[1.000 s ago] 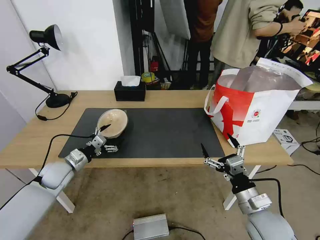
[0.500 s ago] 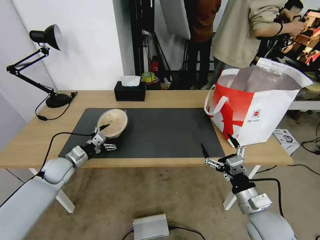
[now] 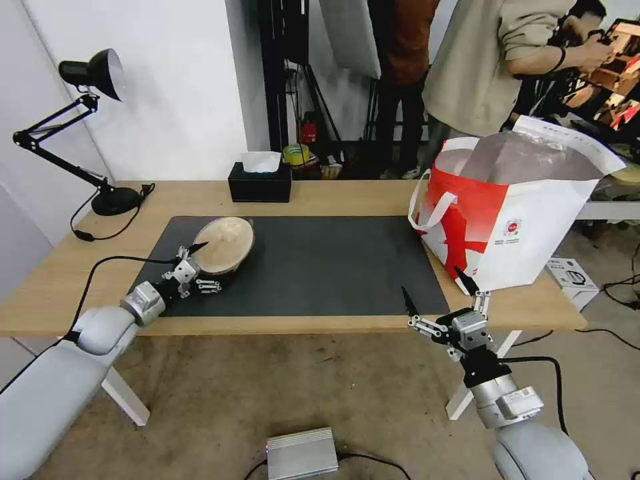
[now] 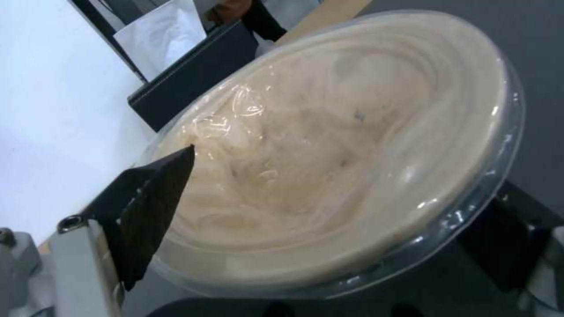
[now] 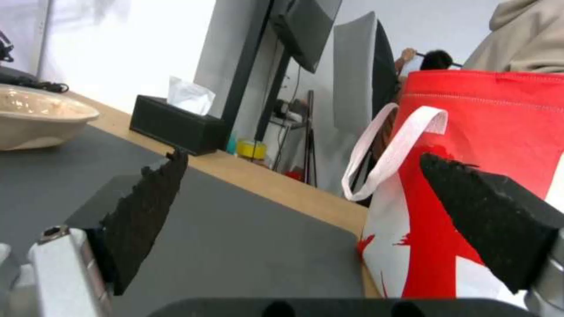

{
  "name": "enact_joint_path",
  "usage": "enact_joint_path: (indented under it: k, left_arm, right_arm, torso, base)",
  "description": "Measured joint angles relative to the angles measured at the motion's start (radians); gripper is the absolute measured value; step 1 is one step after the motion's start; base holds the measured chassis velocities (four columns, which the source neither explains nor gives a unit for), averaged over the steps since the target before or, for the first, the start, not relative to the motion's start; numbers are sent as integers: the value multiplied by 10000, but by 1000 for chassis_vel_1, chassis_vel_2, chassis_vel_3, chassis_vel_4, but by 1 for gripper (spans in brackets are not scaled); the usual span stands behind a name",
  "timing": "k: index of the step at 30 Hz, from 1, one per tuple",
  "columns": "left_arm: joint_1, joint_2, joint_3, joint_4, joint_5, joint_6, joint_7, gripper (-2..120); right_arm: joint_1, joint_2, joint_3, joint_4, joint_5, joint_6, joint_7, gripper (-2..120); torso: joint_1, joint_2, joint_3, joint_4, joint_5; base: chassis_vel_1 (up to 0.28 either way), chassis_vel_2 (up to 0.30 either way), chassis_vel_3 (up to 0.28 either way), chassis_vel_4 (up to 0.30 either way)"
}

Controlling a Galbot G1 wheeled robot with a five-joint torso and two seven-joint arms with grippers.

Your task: Pick up the trash from the table and place it into the takeout bag.

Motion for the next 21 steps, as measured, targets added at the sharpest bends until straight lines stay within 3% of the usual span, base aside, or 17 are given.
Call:
enact_joint_path:
  k: [10,13,21]
  left_arm:
    - [-310,-76,134,248,55,-60,-28,99]
    - [-400,-80,197,320,57,-78,-30,93]
    - [-642,-140,393,502,61,-129,-31,60]
  right_arm:
    - [0,0,0,0,0,0,0,100]
    - [0,0,0,0,0,0,0,100]
    - [0,0,0,0,0,1,0,100]
  torso:
    - [-1,0,0,0,0]
    - [0,0,0,0,1]
    - [0,0,0,0,1]
  base:
    - [0,0,0,0]
    - [0,0,0,0]
    - [0,0,0,0]
